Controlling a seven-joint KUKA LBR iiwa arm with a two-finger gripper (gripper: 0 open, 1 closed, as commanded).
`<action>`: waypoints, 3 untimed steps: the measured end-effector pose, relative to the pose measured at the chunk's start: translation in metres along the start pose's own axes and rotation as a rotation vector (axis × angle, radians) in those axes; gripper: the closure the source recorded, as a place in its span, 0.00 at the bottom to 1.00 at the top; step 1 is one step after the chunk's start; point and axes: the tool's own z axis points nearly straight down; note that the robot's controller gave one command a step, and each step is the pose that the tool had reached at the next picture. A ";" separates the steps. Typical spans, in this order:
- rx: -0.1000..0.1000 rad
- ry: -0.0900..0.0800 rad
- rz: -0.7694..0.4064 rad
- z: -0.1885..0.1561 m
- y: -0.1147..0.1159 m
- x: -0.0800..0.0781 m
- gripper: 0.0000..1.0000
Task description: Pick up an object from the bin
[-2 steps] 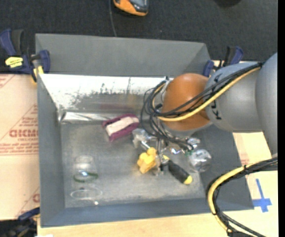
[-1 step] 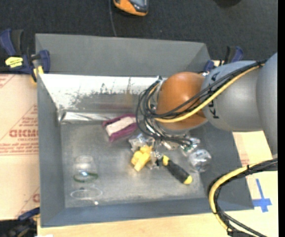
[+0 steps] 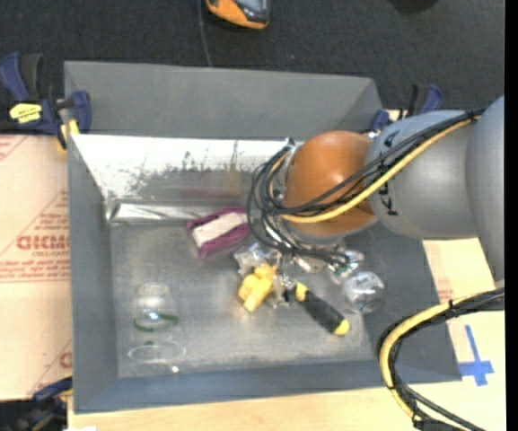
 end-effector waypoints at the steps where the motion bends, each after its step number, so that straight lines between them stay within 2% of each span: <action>1: 0.001 -0.001 0.003 -0.010 0.000 0.000 1.00; 3: 0.002 -0.002 0.006 -0.059 -0.001 0.000 1.00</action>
Offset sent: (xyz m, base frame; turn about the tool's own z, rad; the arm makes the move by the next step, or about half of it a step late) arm -0.0005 -0.0003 0.0443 0.0014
